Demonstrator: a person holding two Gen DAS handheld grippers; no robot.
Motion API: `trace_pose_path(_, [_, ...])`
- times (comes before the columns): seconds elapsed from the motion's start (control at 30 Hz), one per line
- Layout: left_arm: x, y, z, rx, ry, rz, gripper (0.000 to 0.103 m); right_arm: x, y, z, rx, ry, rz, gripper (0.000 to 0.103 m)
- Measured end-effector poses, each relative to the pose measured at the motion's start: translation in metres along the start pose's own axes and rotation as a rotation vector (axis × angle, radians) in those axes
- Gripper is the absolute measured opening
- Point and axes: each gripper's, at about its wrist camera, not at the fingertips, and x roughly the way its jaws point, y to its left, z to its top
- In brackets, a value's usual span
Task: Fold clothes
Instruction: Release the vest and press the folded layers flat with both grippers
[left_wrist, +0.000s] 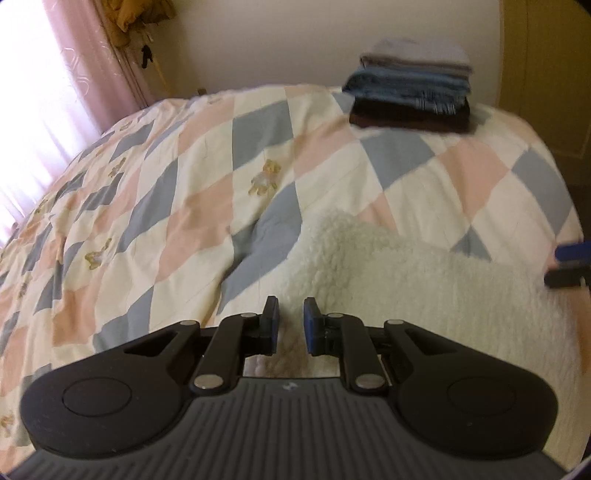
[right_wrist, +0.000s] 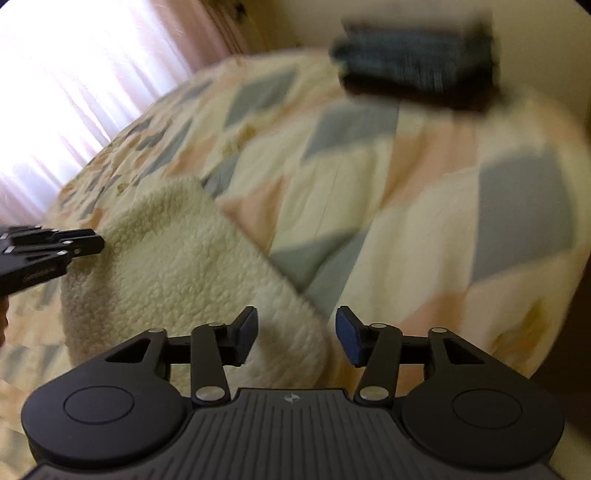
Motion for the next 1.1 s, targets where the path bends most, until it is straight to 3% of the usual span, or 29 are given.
trace_pose_path(0.03, [0.003,0.0,0.001,0.0,-0.001,0.001,0.014,-0.003,0.004,-0.001,-0.024,-0.014,-0.007,0.042])
trace_pose_path(0.13, [0.028,0.003,-0.004,-0.032,0.063,-0.025,0.012,-0.013,0.015,-0.004,-0.097,-0.056,-0.026,0.037])
trace_pose_path(0.23, [0.058,0.009,-0.017,-0.091,0.13,-0.071,0.009,0.005,0.017,-0.018,-0.107,0.009,-0.072,0.035])
trace_pose_path(0.4, [0.067,-0.016,-0.023,0.064,0.104,-0.002,0.008,0.02,0.006,-0.027,-0.105,0.04,-0.115,0.032])
trace_pose_path(0.57, [0.024,0.008,-0.012,-0.085,0.06,-0.011,0.008,0.024,0.006,-0.019,-0.113,0.076,-0.11,0.034])
trace_pose_path(0.63, [0.0,0.017,-0.01,-0.135,0.051,0.017,0.008,0.015,0.007,-0.014,-0.1,0.069,-0.098,0.034])
trace_pose_path(0.77, [-0.037,0.027,-0.018,-0.2,0.093,0.061,0.008,-0.004,0.015,-0.004,-0.102,0.029,-0.075,0.034])
trace_pose_path(0.9, [-0.027,0.023,-0.035,-0.199,0.152,0.086,0.009,-0.016,0.029,0.002,-0.121,-0.003,-0.022,0.034])
trace_pose_path(1.1, [0.006,0.002,-0.053,-0.132,0.181,0.138,0.005,0.017,0.029,-0.019,-0.143,0.078,-0.042,0.031])
